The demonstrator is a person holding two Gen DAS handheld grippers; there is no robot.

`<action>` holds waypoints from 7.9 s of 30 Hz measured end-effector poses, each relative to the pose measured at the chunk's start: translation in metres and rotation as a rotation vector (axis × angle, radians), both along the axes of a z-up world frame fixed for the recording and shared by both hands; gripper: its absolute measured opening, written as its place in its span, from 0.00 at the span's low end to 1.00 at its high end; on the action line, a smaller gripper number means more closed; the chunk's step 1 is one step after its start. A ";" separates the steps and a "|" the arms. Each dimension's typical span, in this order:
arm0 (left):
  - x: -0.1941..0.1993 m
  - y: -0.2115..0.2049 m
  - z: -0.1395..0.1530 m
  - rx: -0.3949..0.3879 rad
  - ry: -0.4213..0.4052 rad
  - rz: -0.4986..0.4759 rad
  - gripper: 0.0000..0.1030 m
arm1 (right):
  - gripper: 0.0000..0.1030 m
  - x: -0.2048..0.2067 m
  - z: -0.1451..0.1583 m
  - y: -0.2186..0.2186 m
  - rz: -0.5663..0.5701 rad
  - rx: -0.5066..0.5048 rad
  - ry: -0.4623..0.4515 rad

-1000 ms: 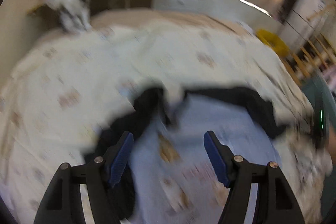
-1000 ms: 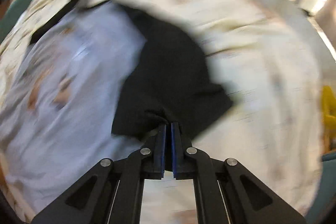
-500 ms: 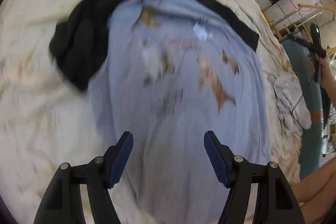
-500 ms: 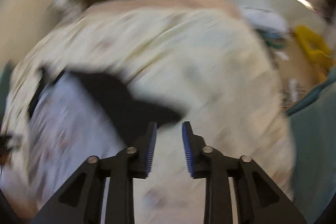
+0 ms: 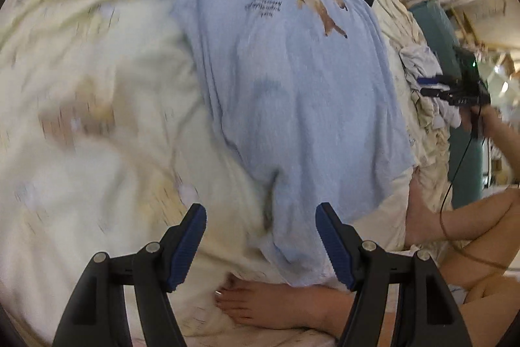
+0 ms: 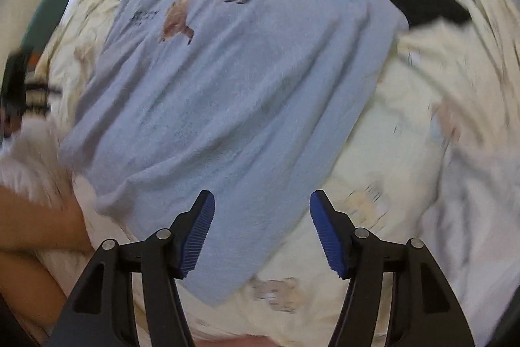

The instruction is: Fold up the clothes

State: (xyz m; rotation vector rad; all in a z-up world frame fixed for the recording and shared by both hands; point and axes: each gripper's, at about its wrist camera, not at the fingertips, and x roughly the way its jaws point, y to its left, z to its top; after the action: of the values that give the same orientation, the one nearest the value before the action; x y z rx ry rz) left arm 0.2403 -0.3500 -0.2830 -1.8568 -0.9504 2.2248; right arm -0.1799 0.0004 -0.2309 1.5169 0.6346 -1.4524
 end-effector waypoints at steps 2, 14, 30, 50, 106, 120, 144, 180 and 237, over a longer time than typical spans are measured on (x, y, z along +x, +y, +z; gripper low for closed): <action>0.015 0.008 -0.005 0.038 0.001 0.031 0.68 | 0.64 0.005 -0.003 0.020 -0.111 -0.054 -0.031; 0.024 0.031 -0.047 0.078 -0.005 0.145 0.18 | 0.64 0.062 -0.008 0.075 -0.469 -0.203 -0.063; 0.045 0.012 0.041 0.048 0.326 0.308 0.02 | 0.62 0.068 -0.073 0.130 -0.614 -0.097 -0.323; -0.092 -0.080 0.070 -0.187 0.257 0.509 0.02 | 0.17 -0.061 0.003 0.122 -0.835 -0.205 -0.107; -0.072 0.024 0.100 -0.447 0.270 -0.509 0.00 | 0.11 0.032 0.060 0.056 0.594 -0.041 0.081; -0.034 -0.006 0.016 -0.256 0.000 -0.082 0.69 | 0.24 0.022 -0.026 0.092 0.291 0.030 -0.080; -0.030 -0.014 0.069 -0.203 0.287 0.254 0.01 | 0.92 -0.023 -0.097 0.116 -0.422 -0.129 -0.175; 0.041 -0.085 0.543 -0.424 1.204 0.849 0.01 | 0.09 -0.016 0.460 0.102 -0.486 -1.126 0.258; 0.124 -0.118 0.154 -0.499 0.325 0.709 0.01 | 0.09 0.004 0.173 0.087 -0.566 -0.686 -0.090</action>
State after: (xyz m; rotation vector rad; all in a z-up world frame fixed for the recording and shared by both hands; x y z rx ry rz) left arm 0.3642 -0.4678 -0.1287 -1.3226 -1.2012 3.3118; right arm -0.1755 0.0878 -0.0579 1.2270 -0.3726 -1.7547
